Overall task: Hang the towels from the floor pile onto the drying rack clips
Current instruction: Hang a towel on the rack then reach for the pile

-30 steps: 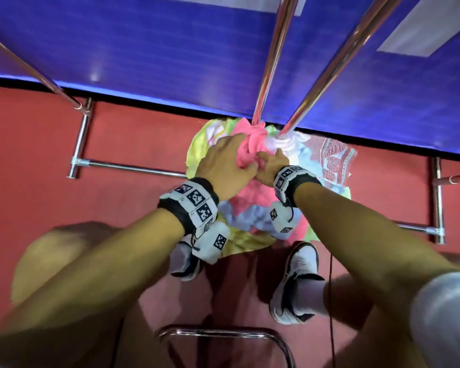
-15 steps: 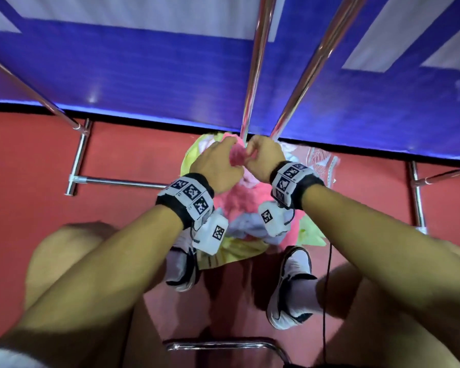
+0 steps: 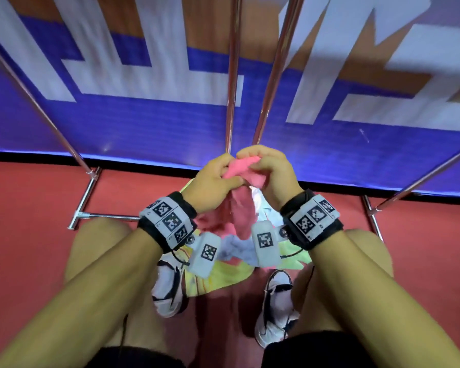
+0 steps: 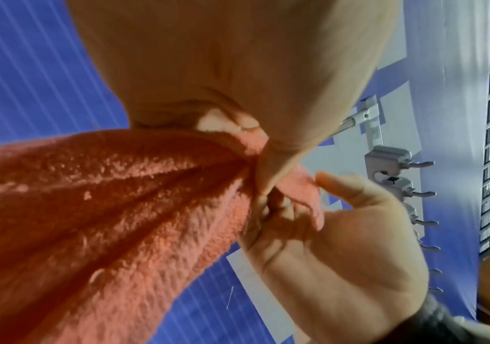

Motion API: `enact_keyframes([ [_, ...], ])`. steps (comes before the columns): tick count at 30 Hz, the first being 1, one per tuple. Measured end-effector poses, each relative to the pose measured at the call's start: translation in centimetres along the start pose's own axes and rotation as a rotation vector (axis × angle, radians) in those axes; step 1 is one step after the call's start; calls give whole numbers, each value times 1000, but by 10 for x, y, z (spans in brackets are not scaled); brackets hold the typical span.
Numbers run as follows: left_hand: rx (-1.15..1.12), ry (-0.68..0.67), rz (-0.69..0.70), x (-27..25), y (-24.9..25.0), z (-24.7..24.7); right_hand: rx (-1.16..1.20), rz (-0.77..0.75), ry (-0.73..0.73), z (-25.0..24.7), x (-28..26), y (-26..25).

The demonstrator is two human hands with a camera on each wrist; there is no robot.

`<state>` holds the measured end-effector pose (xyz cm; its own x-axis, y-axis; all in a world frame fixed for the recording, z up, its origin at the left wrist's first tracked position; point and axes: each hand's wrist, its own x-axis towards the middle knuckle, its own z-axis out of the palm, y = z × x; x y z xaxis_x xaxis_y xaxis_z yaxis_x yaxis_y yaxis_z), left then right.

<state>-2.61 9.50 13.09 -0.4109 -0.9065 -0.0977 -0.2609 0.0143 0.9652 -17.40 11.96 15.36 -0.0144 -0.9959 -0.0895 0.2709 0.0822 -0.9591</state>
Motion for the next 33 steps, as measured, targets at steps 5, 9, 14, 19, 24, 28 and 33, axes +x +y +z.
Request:
enact_keyframes([
  [5, -67, 183, -48, -26, -32, 10, -50, 96, 105, 3, -22, 32],
  [9, -123, 293, -36, -29, -34, 14, -375, 17, -18, 2, -31, 56],
  [14, -330, 381, -96, -29, -34, 13, -766, -30, -14, 1, -41, 70],
  [19, -324, 418, -166, -24, -44, 19, -939, -236, 107, 2, -47, 80],
  [24, -390, 291, -184, -27, -34, 28, -914, -260, 142, 0, -45, 89],
  [28, -346, 251, -165, -26, -37, 31, -914, -222, 175, -8, -42, 96],
  [33, -302, 249, -124, -23, -39, 30, -813, -163, 210, -13, -40, 90],
])
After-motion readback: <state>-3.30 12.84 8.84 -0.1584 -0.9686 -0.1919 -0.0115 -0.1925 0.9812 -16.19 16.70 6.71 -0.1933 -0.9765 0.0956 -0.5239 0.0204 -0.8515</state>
